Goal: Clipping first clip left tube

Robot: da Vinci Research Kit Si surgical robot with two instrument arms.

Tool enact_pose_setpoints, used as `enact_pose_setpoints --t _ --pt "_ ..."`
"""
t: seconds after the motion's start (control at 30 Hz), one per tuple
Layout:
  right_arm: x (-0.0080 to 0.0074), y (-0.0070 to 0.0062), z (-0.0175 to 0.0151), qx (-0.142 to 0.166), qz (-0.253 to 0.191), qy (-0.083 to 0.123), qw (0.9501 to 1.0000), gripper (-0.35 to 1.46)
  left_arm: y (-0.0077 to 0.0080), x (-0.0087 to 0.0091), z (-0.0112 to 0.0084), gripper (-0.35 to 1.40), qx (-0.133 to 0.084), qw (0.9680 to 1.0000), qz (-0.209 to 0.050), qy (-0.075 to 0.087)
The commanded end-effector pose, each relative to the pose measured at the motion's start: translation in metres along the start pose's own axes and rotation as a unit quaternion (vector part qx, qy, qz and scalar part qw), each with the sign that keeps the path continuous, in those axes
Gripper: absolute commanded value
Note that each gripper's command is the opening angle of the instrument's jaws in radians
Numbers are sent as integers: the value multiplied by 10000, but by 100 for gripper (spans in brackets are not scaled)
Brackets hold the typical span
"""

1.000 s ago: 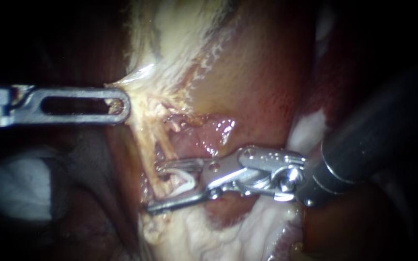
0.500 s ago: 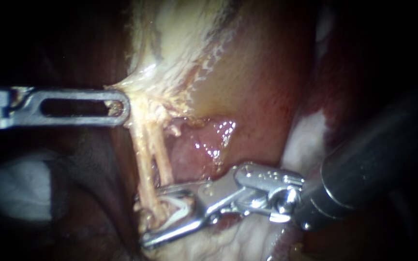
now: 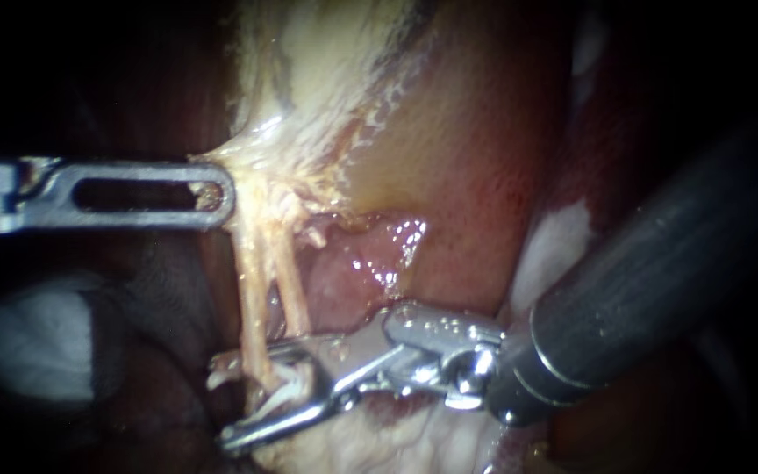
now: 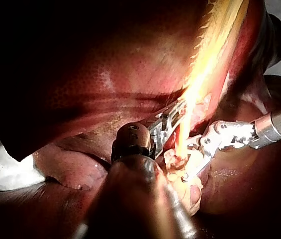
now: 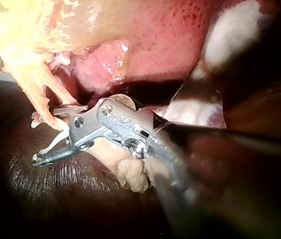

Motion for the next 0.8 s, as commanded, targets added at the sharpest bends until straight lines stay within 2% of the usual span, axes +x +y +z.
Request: enact_pose_setpoints --t 0.03,0.13,0.17,0.2,0.27,0.47,0.8 --pt "0 1 -2 -3 2 -5 10000 43 0 0 0 -35 -1 10000 -1 -1" --pt "-1 3 -5 -193 -3 31 9998 23 0 0 0 -35 -1 10000 -1 -1" --pt "-1 4 -7 -256 -1 44 9997 9 0 0 0 -35 -1 10000 -1 -1" --pt "-1 5 -10 -322 3 58 9995 -14 0 0 0 -35 -1 10000 -1 -1" --pt "1 9 -16 -518 18 99 9986 -35 0 0 0 -35 -1 10000 -1 -1" --pt "-2 16 -26 -623 54 92 9980 -35 0 0 0 -35 -1 10000 -1 0" --pt "-2 15 -25 -625 54 61 9980 -35 0 0 0 -35 -1 10000 -1 -1"
